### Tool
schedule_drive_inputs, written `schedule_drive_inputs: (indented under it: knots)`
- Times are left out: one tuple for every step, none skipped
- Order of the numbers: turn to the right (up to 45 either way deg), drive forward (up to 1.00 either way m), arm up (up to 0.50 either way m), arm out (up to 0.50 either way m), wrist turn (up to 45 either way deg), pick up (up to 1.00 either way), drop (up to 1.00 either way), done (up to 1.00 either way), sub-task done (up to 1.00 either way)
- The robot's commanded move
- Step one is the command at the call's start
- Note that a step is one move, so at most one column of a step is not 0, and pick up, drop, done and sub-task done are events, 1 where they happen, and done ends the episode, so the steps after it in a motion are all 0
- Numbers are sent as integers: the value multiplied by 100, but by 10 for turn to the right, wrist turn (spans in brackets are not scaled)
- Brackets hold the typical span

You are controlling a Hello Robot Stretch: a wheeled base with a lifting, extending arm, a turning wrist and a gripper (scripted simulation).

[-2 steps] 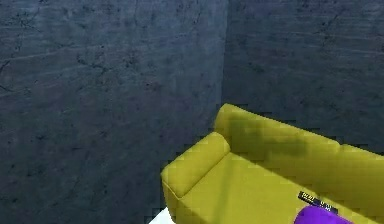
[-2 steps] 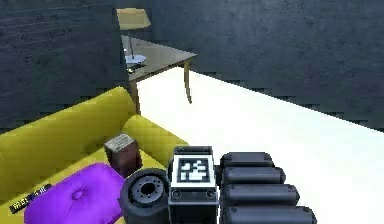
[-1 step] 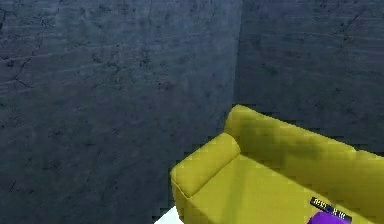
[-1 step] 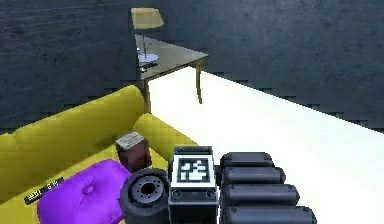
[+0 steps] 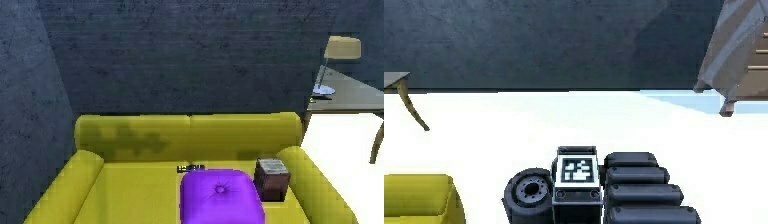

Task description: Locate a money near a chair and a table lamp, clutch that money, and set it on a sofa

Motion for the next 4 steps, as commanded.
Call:
schedule_drive_inputs:
  knots:
    - [180, 0, 0, 0, 0, 0, 0, 0, 0]
    - [0, 25, 0, 0, 0, 0, 0, 0, 0]
    - [-450, 0, 0, 0, 0, 0, 0, 0, 0]
    - [-450, 0, 0, 0, 0, 0, 0, 0, 0]
